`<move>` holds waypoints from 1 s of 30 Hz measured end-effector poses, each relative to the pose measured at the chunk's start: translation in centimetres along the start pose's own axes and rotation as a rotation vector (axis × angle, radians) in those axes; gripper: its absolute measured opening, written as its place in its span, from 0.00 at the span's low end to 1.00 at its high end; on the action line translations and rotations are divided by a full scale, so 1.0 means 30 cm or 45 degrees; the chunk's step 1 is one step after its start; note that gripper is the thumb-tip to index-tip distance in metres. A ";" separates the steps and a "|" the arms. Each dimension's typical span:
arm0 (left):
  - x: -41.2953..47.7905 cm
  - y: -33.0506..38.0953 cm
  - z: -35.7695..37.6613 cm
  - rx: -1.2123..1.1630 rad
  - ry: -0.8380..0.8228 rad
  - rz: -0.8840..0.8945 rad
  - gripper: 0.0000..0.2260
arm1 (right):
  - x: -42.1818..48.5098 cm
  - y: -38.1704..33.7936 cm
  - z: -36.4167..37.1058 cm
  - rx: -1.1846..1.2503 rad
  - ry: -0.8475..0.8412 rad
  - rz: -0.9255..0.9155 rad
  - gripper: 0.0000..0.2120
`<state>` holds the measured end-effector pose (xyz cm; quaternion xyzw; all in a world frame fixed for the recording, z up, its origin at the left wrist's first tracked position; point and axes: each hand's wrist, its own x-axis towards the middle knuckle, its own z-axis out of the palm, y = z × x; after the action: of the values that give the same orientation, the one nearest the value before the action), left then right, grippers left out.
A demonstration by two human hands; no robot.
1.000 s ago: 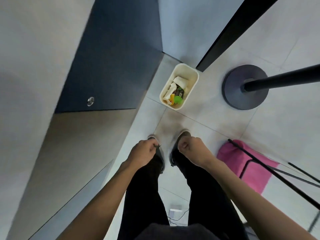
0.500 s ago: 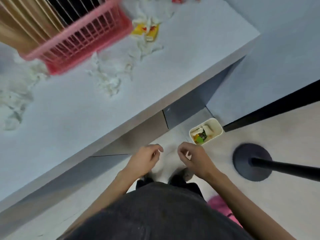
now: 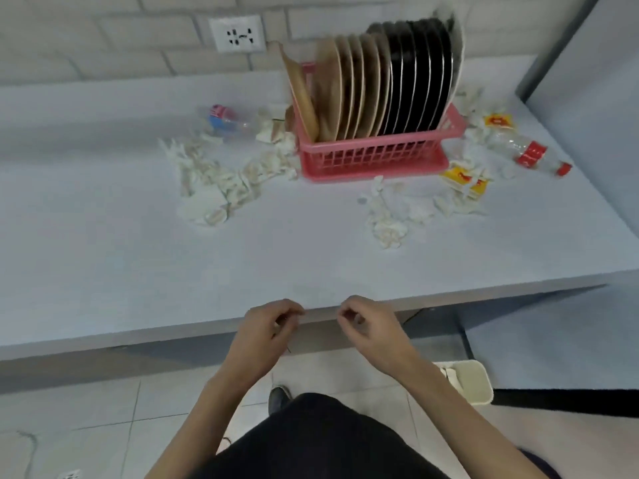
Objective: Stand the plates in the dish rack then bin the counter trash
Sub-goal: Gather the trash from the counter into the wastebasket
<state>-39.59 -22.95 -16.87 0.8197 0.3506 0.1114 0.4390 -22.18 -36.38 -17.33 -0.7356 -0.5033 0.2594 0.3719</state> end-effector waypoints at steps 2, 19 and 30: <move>0.007 -0.037 -0.073 -0.038 0.047 -0.010 0.10 | 0.069 -0.061 0.032 0.015 -0.015 -0.039 0.04; 0.446 -0.335 -0.535 0.277 0.363 -0.036 0.26 | 0.520 -0.225 0.328 -0.380 -0.129 0.078 0.25; 0.590 -0.475 -0.444 0.357 0.490 -0.103 0.32 | 0.613 -0.170 0.337 -0.836 -0.253 0.307 0.29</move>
<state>-40.00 2.77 -22.60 0.8215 0.4726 0.1981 0.2501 -26.01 -15.23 -19.30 -0.8411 -0.5030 0.1962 0.0316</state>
